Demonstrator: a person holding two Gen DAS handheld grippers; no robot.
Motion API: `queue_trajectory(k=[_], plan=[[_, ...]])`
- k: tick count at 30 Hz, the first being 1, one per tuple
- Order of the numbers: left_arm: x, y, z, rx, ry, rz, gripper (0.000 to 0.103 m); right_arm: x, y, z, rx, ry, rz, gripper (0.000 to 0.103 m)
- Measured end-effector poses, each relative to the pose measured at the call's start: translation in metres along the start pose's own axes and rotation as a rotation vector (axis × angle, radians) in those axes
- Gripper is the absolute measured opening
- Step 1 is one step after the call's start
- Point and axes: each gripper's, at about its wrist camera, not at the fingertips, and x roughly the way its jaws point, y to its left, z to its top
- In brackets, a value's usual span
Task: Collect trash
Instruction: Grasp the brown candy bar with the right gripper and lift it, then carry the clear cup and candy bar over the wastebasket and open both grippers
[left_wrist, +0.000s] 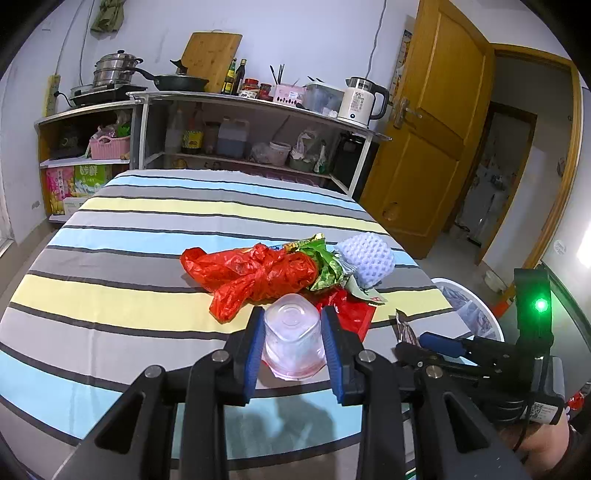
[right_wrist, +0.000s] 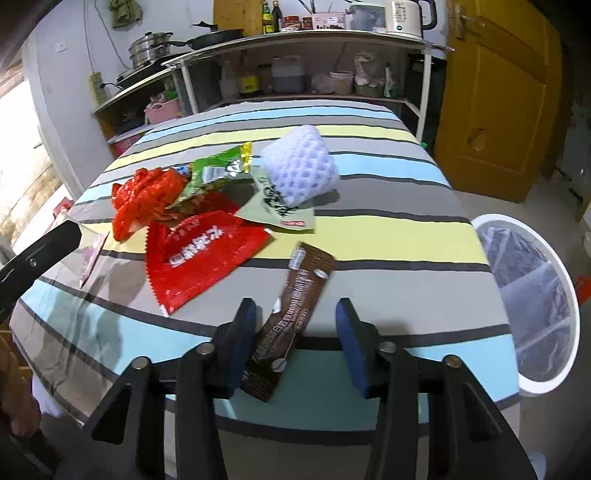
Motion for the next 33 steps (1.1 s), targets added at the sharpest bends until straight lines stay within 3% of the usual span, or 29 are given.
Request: queue_trajectory(k=[5, 19, 33], plan=[[-0.001, -0.004, -0.001, 0.006, 0.003, -0.006, 0.032, -0.001, -0.003, 0.0, -0.015, 0.002, 0.006, 0.02], [-0.002, -0.04, 0.003, 0.066, 0.008, -0.048, 0.032, -0.032, -0.021, -0.007, 0.01, -0.067, 0.083, 0.019], [0.011, -0.097, 0.009, 0.145, 0.032, -0.123, 0.032, -0.067, -0.067, -0.011, 0.082, -0.144, 0.036, 0.019]])
